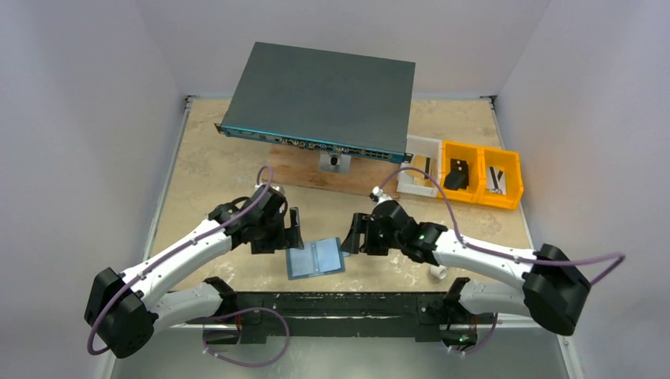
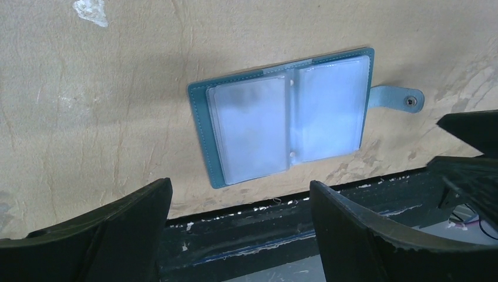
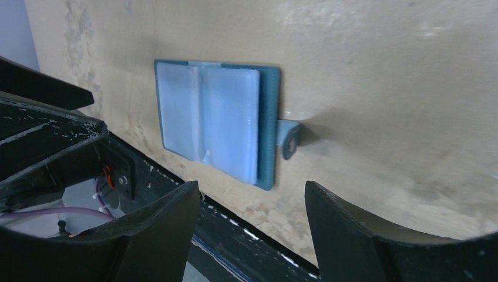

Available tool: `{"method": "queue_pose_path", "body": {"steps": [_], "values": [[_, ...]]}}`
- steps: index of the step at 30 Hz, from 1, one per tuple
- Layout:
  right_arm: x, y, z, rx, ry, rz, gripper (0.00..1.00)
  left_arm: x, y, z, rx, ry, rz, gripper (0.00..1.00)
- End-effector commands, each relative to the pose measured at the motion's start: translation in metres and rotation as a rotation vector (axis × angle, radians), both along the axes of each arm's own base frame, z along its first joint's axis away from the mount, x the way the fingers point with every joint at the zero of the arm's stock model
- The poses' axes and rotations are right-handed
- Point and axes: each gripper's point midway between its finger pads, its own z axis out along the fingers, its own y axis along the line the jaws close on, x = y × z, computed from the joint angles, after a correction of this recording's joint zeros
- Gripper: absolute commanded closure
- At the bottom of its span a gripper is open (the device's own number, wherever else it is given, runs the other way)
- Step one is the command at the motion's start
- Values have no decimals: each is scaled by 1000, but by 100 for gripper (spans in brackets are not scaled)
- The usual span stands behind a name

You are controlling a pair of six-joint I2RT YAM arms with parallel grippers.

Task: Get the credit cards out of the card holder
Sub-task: Remove the credit card from the card holder.

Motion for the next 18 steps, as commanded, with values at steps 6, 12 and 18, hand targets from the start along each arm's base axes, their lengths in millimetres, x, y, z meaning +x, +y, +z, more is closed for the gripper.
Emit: {"method": "queue_pose_path", "body": {"steps": [6, 12, 18], "values": [[8, 75, 29, 98, -56, 98, 38, 3, 0, -2, -14, -13, 27, 14], [2, 95, 28, 68, -73, 155, 44, 0, 5, -11, 4, 3, 48, 19], [-8, 115, 10, -9, -72, 197, 48, 2, 28, -14, 57, -4, 156, 22]]}}
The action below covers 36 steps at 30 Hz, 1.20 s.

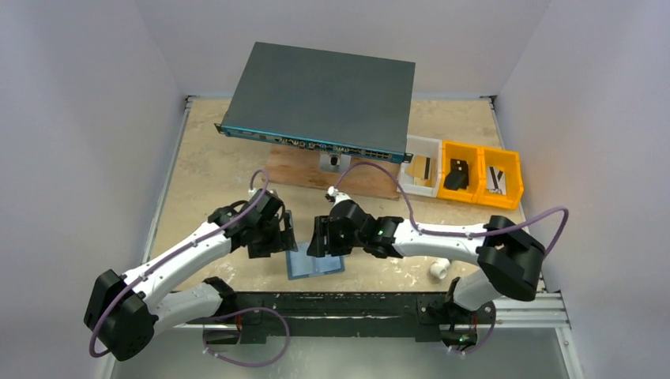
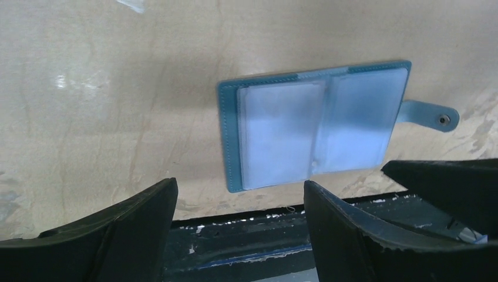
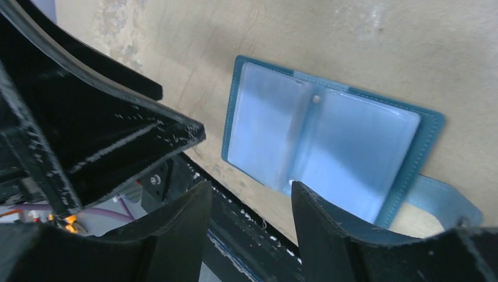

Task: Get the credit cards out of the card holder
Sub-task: Remove the credit card from the card holder.

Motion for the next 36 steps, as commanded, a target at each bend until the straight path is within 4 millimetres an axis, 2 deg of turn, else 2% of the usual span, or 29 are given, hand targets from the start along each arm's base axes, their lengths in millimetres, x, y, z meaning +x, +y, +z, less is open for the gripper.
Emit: {"method": "queue_pose_path", "body": {"steps": [1, 7, 15, 19, 25, 27, 30, 36], "values": [[5, 19, -4, -42, -47, 8, 49, 8, 21, 3, 27, -38, 120, 22], [10, 30, -34, -210, -77, -7, 50, 12, 36, 6, 33, -47, 172, 23], [9, 37, -61, -390, -122, 3, 51, 9, 33, -2, 14, -24, 168, 24], [4, 29, -83, -462, -91, 16, 60, 9, 31, -3, 6, -20, 158, 24], [-20, 22, -114, -454, 22, 60, 77, 8, 24, -7, -22, -2, 133, 29], [-23, 19, -119, -443, 44, 61, 86, 7, 20, -9, -37, 5, 120, 32], [-25, 17, -123, -394, 82, 64, 93, 7, 16, -13, -52, 16, 99, 40], [-23, 11, -127, -316, 134, 59, 97, 3, 10, -24, -70, 55, 76, 67]]}}
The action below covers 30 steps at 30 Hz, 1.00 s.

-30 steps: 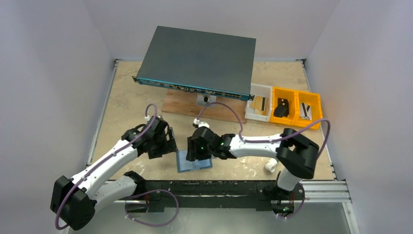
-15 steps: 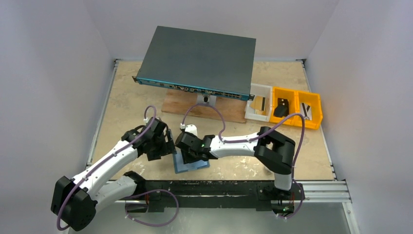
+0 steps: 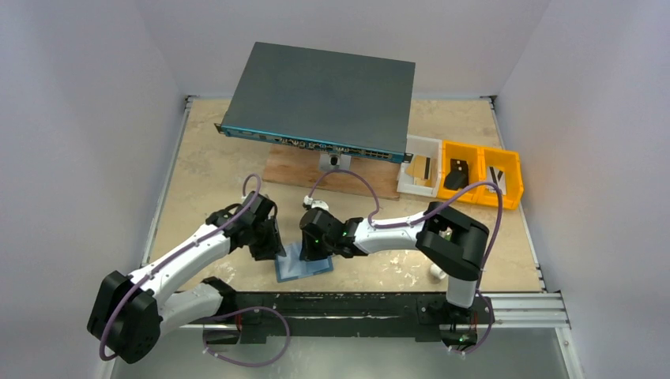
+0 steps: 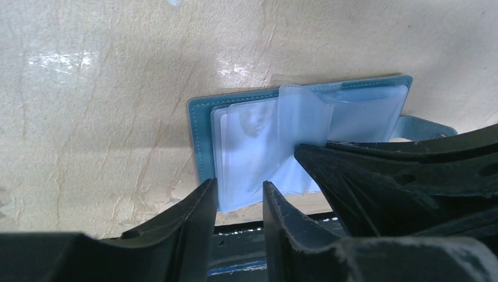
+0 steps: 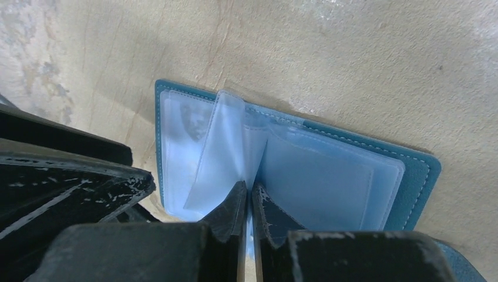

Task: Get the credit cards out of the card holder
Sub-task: Remove the credit card from the card holder.

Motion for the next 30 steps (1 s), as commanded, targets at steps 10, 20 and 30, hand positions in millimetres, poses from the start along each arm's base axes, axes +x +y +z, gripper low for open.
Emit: {"method": "queue_pose_path", "body": {"steps": [10, 20, 30], "values": [[-29, -37, -58, -39, 186, 42, 100, 3, -15, -21, -55, 30, -43, 87], [-24, -35, -49, -10, 175, 41, 97, -1, -22, -37, -64, 80, -53, 96], [-5, -16, 22, 98, 54, 46, 65, 6, -33, -18, -117, 35, -78, 94]]}}
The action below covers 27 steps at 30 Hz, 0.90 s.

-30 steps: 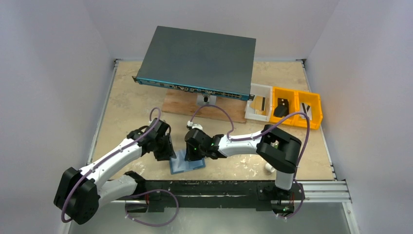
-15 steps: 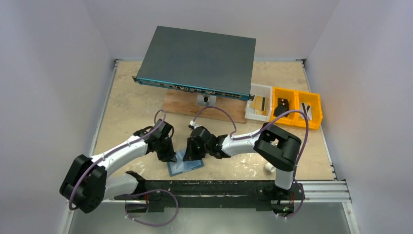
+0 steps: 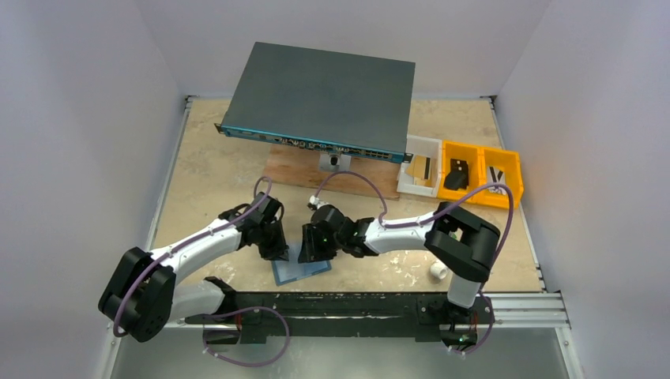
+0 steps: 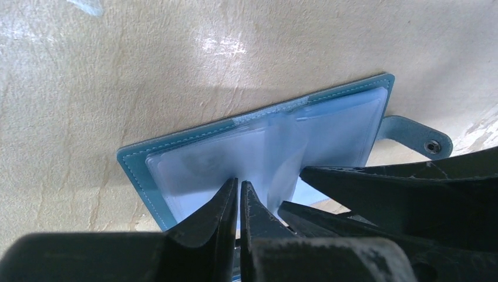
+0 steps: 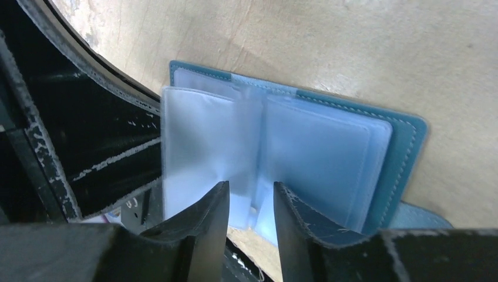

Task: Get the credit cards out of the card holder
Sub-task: Remove the credit card from the card holder.

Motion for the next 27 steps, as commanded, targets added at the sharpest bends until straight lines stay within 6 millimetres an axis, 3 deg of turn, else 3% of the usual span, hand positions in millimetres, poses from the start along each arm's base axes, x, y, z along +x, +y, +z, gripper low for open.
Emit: {"method": "queue_pose_path", "body": {"steps": [1, 6, 12, 20, 27], "values": [[4, -16, 15, -61, -41, -16, 65, 5, -10, 12, -50, -37, -33, 94], [9, -18, 40, -36, -77, -42, 64, 8, -23, 23, -82, -62, -64, 92], [18, -38, 58, -47, -131, -130, 64, 12, -42, 38, -108, -96, -102, 90], [18, -58, 55, -78, -140, -185, 65, 20, -69, 25, -98, -59, -144, 89], [22, -63, 51, -113, -166, -195, 65, 18, -71, 13, -81, -23, -148, 90]]}}
